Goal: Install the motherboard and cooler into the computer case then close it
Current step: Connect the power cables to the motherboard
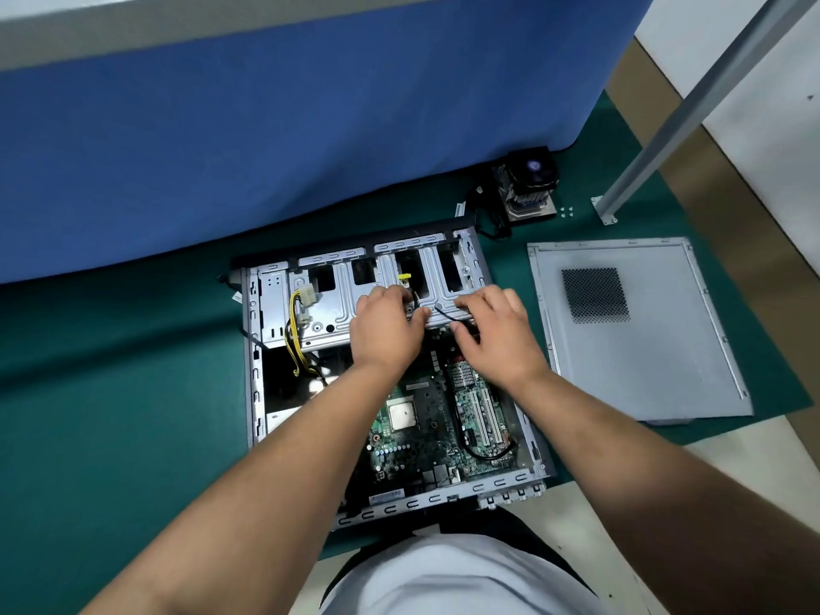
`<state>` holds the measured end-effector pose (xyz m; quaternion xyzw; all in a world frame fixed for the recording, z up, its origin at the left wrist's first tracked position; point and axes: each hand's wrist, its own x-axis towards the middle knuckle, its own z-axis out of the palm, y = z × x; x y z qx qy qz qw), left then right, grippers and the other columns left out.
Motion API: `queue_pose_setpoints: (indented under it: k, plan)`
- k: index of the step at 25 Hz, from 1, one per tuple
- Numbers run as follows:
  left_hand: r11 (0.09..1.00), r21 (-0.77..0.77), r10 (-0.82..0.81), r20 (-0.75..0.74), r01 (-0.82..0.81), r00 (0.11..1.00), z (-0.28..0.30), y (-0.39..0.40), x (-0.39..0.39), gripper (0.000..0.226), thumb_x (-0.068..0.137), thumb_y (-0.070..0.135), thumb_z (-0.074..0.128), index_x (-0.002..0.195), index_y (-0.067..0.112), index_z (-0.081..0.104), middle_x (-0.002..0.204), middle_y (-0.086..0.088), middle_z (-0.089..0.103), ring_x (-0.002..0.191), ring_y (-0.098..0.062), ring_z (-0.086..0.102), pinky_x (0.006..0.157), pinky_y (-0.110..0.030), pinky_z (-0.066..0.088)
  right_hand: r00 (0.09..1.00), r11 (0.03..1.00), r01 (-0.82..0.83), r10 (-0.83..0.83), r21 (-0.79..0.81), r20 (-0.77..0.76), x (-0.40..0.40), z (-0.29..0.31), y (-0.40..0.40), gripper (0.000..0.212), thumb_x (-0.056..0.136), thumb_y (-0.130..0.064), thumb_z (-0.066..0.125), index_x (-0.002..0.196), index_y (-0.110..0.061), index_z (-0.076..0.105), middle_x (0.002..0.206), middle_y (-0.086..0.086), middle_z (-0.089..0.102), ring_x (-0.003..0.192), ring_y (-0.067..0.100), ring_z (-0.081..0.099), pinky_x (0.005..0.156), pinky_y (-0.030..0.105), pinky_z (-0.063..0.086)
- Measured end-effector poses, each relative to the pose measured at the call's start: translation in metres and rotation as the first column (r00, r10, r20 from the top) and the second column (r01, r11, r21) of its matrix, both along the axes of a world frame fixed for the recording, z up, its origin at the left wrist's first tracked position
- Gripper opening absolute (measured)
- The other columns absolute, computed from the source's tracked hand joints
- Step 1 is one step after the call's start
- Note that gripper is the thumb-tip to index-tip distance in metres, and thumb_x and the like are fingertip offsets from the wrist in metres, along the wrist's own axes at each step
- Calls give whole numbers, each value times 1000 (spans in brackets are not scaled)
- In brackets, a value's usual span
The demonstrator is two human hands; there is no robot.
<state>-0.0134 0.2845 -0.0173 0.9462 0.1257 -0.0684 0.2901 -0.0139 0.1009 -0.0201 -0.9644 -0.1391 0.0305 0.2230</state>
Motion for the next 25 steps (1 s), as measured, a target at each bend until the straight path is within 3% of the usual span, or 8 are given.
queue_pose_setpoints:
  k: [5,9,12,16,20,25]
  plan:
    - [997,-74,26,4,-25,1000,-1,0,-2,42,95,45,67,126,17,64,119,-3,61,118,-26,50,99,-42,45,999,1000,7,-6,27,-51,35,18,25,27,101,-32,56,119,-17,68,117,5,60,108,28,58,91,39,50]
    - [976,-215,-17,46,26,999,-1,16,-9,47,87,38,79,126,15,64,107,0,60,105,-20,55,94,-35,47,976,987,-158,158,14,-153,78,29,56,28,99,-29,60,125,-21,69,122,6,61,116,27,57,98,38,48]
    - [969,-233,-65,63,78,996,1,24,-10,45,84,32,83,122,15,65,101,3,59,95,-16,57,86,-29,49,956,976,-210,190,-66,-223,93,23,71,24,98,-27,60,117,-22,73,119,6,64,118,28,56,100,36,46]
    - [968,-216,-114,59,124,992,2,24,-8,44,87,29,81,125,14,65,107,-1,60,101,-20,57,93,-31,48,973,994,-81,62,-79,-220,94,10,81,24,100,-18,53,113,-14,72,122,8,59,113,30,55,96,35,47]
    - [961,-243,-131,23,133,991,1,25,-9,45,91,29,77,132,17,63,113,-2,58,113,-21,56,102,-36,48,979,1000,4,-3,0,-203,89,8,70,17,99,-12,56,106,-11,71,114,-3,46,98,19,52,90,34,48]
    - [946,-291,-152,-4,144,988,1,26,-10,49,93,22,74,140,24,60,110,1,50,122,-21,50,111,-41,44,979,986,37,-3,165,-205,70,24,48,17,100,-21,57,106,-18,72,95,-2,63,79,16,56,74,28,44]
